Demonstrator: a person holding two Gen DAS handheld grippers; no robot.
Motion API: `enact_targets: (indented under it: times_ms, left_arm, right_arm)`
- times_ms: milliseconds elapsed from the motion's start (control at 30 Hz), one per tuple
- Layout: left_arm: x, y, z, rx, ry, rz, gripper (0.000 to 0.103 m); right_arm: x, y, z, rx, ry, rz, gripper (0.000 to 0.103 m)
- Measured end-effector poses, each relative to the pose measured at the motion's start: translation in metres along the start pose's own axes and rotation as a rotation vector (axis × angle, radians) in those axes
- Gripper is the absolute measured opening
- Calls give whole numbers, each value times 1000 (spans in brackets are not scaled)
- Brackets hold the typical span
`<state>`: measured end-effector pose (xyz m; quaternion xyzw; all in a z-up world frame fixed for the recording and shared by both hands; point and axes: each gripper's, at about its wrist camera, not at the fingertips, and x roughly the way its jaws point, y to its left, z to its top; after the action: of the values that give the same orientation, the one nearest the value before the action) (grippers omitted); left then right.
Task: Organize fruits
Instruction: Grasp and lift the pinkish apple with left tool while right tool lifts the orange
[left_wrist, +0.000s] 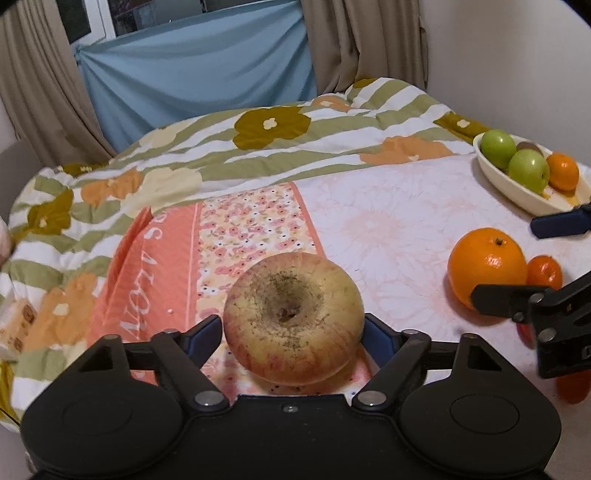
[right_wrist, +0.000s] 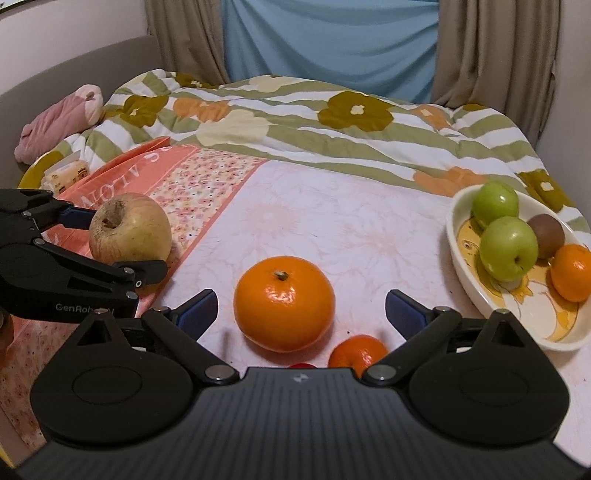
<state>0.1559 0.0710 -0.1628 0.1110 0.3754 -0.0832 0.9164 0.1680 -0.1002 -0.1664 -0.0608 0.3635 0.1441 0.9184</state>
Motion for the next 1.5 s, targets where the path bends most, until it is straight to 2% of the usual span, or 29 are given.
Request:
enact_targets:
  times_ms: [133, 200, 367, 500, 667, 800, 1100, 1500]
  left_arm:
    - [-1, -2, -1, 4, -3, 3, 80]
    - [-1, -1, -1, -2, -4, -1, 80]
    - [-1, 0, -1, -2, -2, 0, 80]
    - [-2, 1, -1, -10, 2, -1, 80]
    - [-5, 1, -5, -14, 3, 1, 80]
    - [-7, 1, -6, -19, 6, 3, 80]
    - [-13, 0, -9, -39, 15, 10, 80]
    - [-34, -3, -8, -77, -14, 22, 80]
  right_arm:
    - [5, 5, 1, -29, 9, 15, 103]
    - [7, 6, 0, -37, 14, 22, 97]
    - [11, 10, -2, -65, 21, 23, 94]
    - [14, 11, -3, -77, 35, 32, 87]
    - [18, 11, -6, -81, 46, 33, 86]
    - [19, 10, -7, -87, 44, 18, 79]
    - [17, 8, -7, -68, 49, 40, 77]
    - [-7, 11, 2, -74, -2, 67, 77]
